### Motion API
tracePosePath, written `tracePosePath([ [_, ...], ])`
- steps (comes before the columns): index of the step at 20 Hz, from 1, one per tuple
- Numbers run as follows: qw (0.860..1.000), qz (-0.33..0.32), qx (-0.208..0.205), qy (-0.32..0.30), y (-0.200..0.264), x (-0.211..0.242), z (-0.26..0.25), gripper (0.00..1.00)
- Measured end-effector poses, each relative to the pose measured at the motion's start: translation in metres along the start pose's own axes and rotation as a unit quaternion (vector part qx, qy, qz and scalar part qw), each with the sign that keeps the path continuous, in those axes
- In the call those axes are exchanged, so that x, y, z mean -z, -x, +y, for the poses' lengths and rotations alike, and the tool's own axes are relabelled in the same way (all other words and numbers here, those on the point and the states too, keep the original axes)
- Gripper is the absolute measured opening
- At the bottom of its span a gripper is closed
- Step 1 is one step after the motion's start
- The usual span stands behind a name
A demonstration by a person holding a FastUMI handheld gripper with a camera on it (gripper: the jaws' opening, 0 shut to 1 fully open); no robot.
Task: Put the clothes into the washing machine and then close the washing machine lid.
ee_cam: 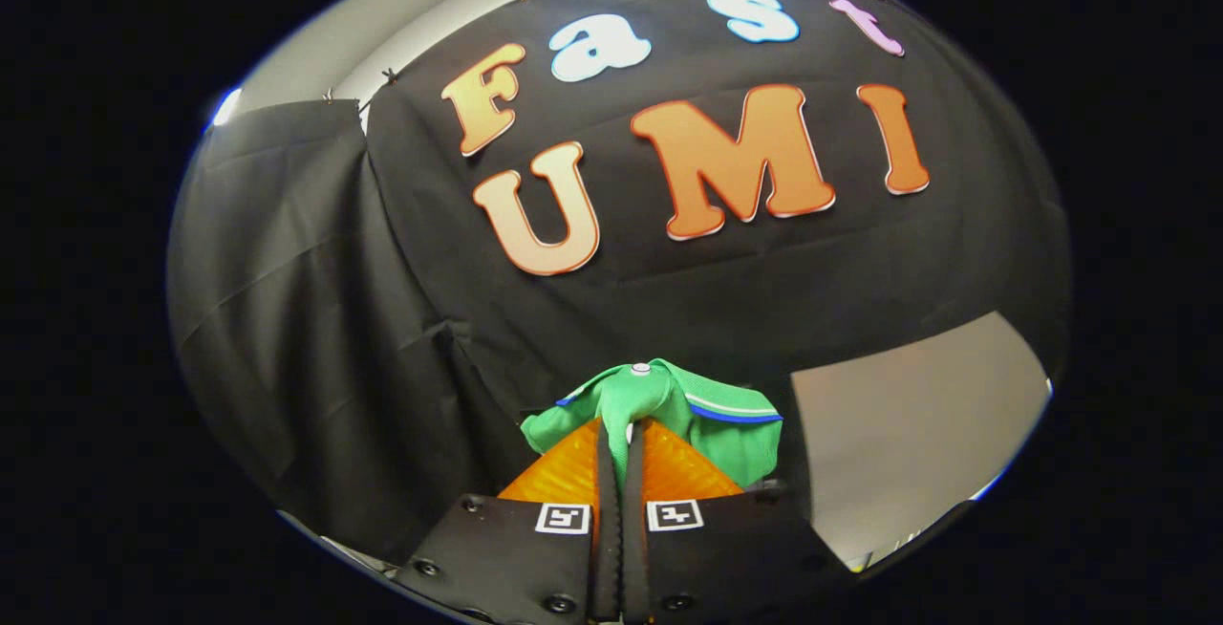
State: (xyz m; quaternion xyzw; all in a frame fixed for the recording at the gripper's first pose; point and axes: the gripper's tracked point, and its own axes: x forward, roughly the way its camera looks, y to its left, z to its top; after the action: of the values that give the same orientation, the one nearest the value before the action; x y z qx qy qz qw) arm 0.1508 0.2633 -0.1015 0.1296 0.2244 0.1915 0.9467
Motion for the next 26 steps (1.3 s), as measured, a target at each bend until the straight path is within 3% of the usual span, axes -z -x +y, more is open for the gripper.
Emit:
tracePosePath([
  [9,0.994,0.106,-0.002,-0.023,-0.111,0.137,0.013,0.08],
  [15,0.986,0.16,0.028,-0.031,-0.168,0.209,-0.014,0.08],
  [26,0.955,0.283,0.079,-0.044,-0.236,0.323,-0.06,0.08],
])
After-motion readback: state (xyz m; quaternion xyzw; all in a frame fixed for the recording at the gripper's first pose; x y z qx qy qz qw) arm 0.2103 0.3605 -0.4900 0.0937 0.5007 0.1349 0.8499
